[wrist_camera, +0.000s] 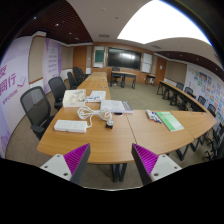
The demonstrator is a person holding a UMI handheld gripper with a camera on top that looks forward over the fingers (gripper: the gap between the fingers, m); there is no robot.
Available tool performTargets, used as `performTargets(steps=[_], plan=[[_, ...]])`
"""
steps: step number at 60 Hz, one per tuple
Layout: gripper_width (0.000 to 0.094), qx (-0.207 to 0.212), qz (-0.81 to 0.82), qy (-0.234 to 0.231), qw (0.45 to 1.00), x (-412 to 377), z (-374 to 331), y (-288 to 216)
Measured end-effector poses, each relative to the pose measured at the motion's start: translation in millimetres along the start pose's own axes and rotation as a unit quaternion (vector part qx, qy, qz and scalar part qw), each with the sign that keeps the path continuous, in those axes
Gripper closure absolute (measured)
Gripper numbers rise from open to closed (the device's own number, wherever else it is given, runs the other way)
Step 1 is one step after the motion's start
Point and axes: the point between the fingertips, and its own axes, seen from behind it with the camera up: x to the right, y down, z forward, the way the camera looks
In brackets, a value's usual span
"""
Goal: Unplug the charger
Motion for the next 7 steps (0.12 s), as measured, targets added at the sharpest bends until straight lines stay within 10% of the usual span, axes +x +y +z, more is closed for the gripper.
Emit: performTargets(steps=[7], plan=[[0.0084, 0.003, -0.003, -0.002, 1.0, 0.8, -8.4, 0.2]])
